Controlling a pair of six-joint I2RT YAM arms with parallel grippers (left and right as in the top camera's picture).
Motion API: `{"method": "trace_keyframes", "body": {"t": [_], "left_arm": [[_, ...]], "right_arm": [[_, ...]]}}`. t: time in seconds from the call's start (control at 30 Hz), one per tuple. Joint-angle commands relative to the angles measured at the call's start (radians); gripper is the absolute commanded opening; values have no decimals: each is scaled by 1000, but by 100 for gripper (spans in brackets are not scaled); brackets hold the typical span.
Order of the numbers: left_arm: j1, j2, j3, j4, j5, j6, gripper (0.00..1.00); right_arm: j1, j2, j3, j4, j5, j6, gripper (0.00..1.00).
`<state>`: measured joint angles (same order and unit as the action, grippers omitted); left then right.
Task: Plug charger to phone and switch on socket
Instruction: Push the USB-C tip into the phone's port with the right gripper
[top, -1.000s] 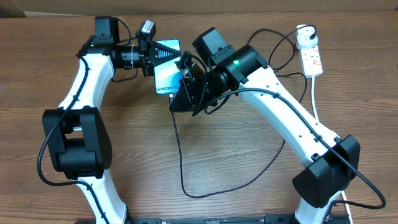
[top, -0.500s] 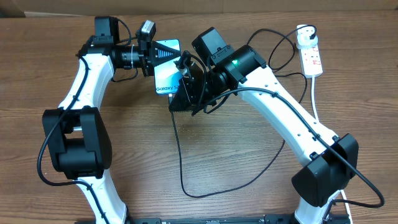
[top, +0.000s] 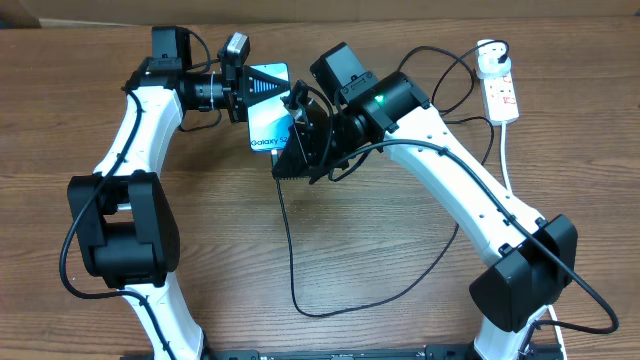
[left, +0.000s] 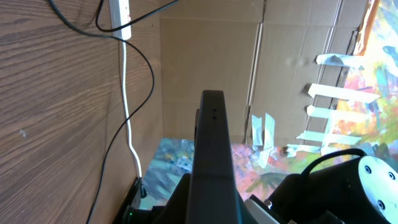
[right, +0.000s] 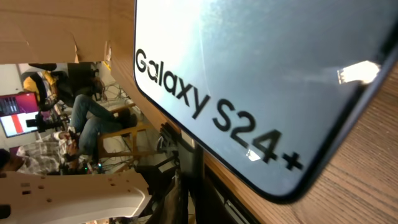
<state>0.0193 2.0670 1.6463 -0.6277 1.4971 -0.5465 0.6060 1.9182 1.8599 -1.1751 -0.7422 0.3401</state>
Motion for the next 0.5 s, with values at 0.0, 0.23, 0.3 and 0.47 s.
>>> {"method": "trace_keyframes", "body": {"t": [0.0,0.23,0.3,0.47], "left_arm": [[-8,-7,10,0,40,20,4],[-8,-7,10,0,40,20,4],[-8,-7,10,0,40,20,4],[-8,-7,10,0,40,20,4]], "right_arm": [[-21,5,25,1,18,-1,4],[-21,5,25,-4,27,-4,4],[-21,5,25,-1,27,-3,4],[-21,5,25,19,23,12,4]]}}
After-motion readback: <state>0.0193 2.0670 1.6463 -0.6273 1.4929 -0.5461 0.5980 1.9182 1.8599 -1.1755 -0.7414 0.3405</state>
